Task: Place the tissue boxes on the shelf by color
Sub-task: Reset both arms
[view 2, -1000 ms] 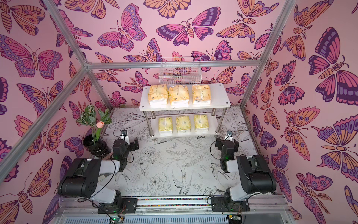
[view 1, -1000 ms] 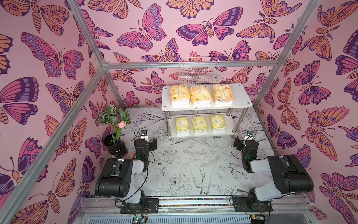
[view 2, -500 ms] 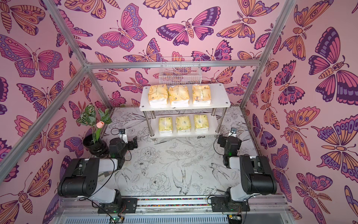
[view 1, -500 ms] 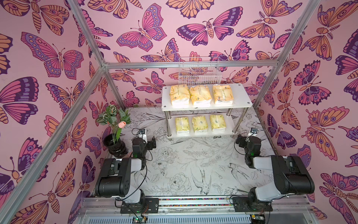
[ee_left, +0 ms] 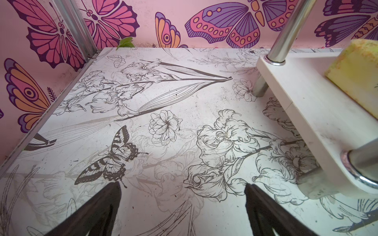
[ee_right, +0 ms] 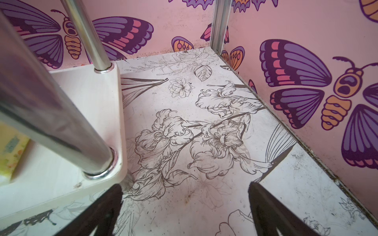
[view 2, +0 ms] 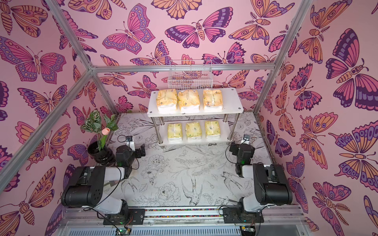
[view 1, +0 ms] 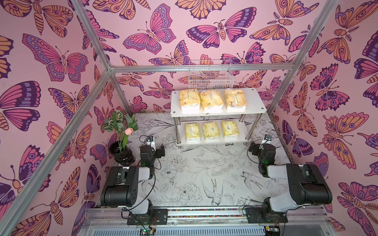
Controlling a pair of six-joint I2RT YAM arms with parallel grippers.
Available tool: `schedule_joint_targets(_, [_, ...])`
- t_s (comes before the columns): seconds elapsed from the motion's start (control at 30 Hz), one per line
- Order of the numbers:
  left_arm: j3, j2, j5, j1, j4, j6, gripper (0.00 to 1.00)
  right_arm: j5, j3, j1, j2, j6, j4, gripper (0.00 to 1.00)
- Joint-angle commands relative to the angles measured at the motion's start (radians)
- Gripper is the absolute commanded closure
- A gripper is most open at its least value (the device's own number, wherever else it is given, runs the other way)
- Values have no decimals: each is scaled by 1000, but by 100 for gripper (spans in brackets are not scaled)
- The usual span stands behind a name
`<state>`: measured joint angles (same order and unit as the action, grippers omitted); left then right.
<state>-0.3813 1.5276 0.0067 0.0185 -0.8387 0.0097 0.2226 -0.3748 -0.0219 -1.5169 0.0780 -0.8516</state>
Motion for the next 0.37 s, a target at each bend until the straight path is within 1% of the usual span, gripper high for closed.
schedule_joint_targets(0.0, [-2,11,-10,-5,-23,-9,0,-7,-7,2,17,9,10,1])
schedule_joint_targets(0.33, [2,10,-10,-5,-31,-10,0,-8,-14,1,15,8,23,1])
